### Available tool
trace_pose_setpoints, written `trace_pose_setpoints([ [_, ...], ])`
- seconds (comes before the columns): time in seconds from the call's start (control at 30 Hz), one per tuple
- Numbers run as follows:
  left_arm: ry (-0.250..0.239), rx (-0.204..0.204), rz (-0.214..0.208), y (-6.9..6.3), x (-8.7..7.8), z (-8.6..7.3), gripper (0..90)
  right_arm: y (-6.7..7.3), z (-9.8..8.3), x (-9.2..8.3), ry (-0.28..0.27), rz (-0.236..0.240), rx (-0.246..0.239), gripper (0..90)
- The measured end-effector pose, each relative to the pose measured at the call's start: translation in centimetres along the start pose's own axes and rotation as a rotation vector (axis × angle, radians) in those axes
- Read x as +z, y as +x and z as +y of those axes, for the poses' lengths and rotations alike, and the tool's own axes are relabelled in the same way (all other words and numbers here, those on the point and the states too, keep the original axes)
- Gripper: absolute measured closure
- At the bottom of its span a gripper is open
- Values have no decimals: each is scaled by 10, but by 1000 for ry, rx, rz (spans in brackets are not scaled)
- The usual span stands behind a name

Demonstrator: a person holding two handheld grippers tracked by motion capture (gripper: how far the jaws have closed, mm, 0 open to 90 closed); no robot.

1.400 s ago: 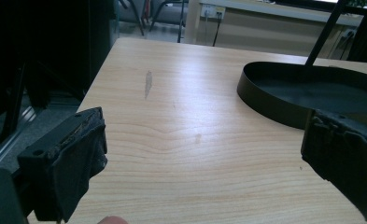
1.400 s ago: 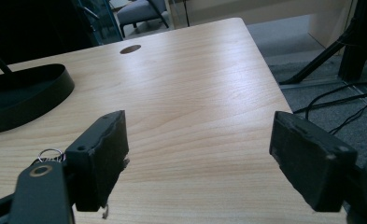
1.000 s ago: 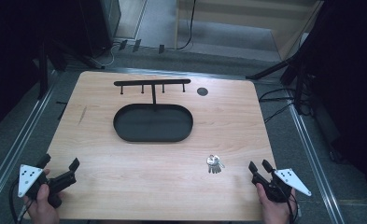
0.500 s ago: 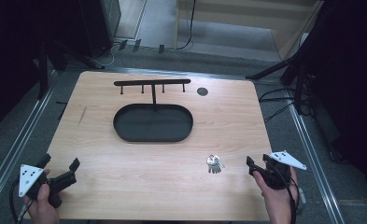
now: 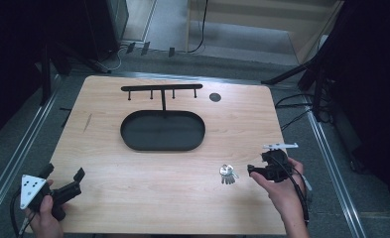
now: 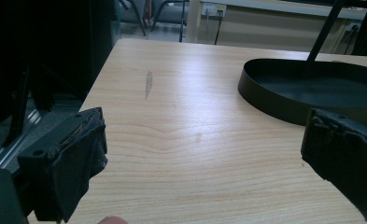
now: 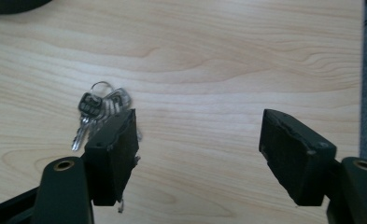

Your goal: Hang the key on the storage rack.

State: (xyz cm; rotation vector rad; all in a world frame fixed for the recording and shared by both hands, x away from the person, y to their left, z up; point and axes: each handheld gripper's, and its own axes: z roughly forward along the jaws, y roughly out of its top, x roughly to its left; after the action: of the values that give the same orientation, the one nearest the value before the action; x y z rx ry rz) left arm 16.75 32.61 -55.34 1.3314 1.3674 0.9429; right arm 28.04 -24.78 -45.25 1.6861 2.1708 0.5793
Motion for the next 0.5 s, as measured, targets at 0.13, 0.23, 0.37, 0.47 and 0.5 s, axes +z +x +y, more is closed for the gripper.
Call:
trace_pose_setpoints([
  [0.13, -1, -4, -1, 0, 0, 0, 6, 14, 13, 4, 60, -9, -45, 295],
  [0.23, -1, -5, -1, 0, 0, 0, 6, 23, 21, 7, 99, -5, -38, 297],
  [0.37, -1, -10, -1, 1, 0, 0, 6, 29, 27, 16, 148, -16, -35, 324],
  [0.47, 0, -10, -2, 1, 0, 0, 6, 34, 28, 22, 197, -21, -63, 361],
  [0.5, 1, -9, -3, 1, 0, 0, 6, 38, 28, 25, 213, -5, -63, 388],
])
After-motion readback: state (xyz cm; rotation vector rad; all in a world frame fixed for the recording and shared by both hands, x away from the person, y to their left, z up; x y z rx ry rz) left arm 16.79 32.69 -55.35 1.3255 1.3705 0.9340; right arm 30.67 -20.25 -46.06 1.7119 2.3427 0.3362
